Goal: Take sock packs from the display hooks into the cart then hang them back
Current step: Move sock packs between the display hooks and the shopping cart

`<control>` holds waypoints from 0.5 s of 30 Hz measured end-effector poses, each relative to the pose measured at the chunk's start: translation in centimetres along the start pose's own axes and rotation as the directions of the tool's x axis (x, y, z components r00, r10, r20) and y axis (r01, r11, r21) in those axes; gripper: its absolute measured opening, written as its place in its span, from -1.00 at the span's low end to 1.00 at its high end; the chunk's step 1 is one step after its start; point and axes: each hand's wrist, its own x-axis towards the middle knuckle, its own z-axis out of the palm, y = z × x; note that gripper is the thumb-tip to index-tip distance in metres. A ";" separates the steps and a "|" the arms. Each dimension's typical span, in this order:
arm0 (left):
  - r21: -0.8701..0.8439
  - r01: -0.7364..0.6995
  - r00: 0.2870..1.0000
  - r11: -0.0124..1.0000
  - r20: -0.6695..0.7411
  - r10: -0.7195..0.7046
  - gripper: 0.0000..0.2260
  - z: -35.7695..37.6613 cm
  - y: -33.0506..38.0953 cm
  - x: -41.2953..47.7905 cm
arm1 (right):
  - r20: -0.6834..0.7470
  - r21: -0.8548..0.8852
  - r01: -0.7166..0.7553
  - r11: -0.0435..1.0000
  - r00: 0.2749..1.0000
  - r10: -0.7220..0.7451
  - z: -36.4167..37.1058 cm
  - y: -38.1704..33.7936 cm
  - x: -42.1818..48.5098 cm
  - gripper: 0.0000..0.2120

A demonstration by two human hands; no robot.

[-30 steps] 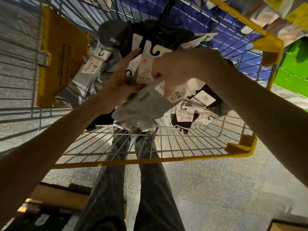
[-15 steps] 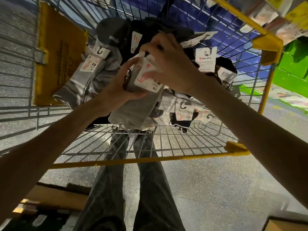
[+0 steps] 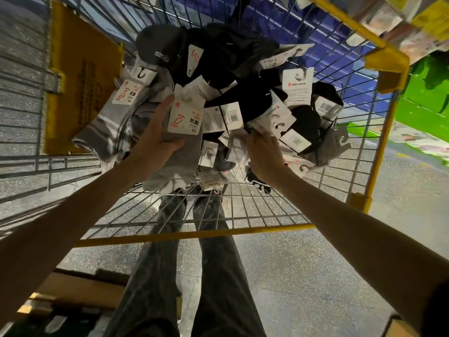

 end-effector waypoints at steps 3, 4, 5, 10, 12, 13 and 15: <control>0.014 -0.002 1.000 1.000 -0.013 0.002 -0.19 0.4 0.0 -0.2 | -0.045 -0.036 0.052 0.998 0.998 -0.054 0.7 0.1 0.5 -0.54; 0.016 -0.004 1.000 1.000 -0.011 0.005 -0.19 0.5 -0.1 -0.2 | -0.042 0.030 0.059 0.998 0.997 -0.057 0.6 0.2 0.4 -0.66; 0.012 -0.005 1.000 1.000 -0.008 0.005 -0.19 0.5 -0.1 -0.1 | -0.044 0.111 0.058 0.992 0.998 -0.053 0.6 0.4 0.4 -0.77; -0.013 0.019 1.000 1.000 -0.019 -0.019 -0.10 0.6 -0.1 -0.2 | -0.112 0.570 0.046 0.821 0.993 0.022 -2.3 1.7 -1.3 -0.73; -0.003 0.008 1.000 1.000 -0.012 -0.008 -0.07 0.4 -0.3 -0.2 | -0.131 0.730 0.036 0.683 0.987 0.088 -4.0 2.4 -2.2 -0.82; -0.006 0.006 1.000 1.000 -0.006 -0.006 -0.07 0.4 -0.4 -0.2 | -0.111 0.799 0.006 0.601 0.984 0.138 -4.9 2.8 -2.4 -0.84; -0.015 0.010 1.000 1.000 0.010 -0.010 -0.08 0.3 -0.3 -0.2 | -0.025 0.944 -0.054 0.327 0.972 0.233 -6.8 3.4 -2.5 -0.85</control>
